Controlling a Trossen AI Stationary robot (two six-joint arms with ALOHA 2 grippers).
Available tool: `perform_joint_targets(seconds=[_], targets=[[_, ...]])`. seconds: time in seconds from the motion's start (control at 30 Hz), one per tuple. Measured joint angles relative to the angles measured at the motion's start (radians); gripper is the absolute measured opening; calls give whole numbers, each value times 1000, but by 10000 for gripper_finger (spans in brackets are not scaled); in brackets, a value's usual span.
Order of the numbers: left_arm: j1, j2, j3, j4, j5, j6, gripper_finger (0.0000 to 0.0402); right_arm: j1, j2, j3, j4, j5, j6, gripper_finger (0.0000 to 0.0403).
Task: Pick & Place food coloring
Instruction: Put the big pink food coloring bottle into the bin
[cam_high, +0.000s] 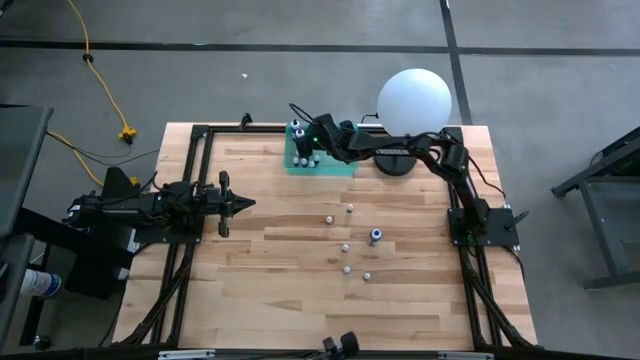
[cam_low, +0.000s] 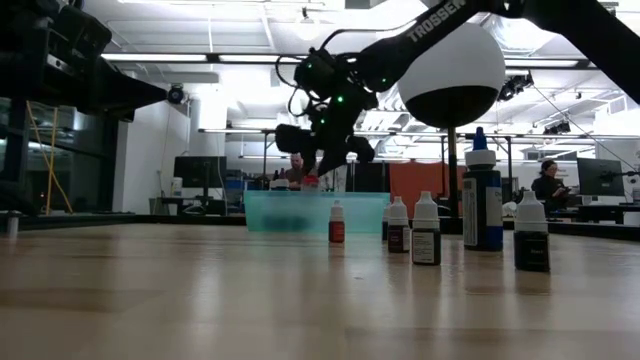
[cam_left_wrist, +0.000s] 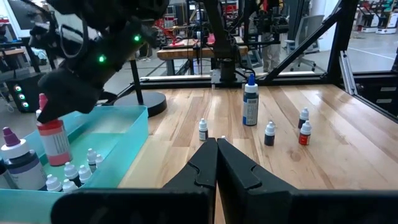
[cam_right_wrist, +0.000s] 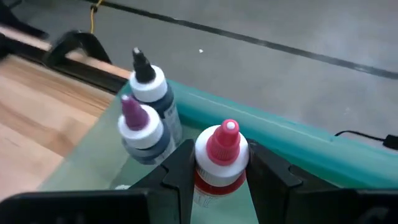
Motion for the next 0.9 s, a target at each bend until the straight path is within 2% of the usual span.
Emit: perform_joint_targets(seconds=[0.23,0.37,0.53,0.9], targets=[[0,0,0,0,0,0,0,-2,26,28,-31,-63,-101,110],[0,0,0,0,-1,0,0,-3,56,102,-81,-63,-178,110],[0,0,0,0,-2,0,0,-4,95,183,-151,-66,-185,110],[0,0,0,0,-5,0,0,-8,95,173,-169,-88,-166,109]])
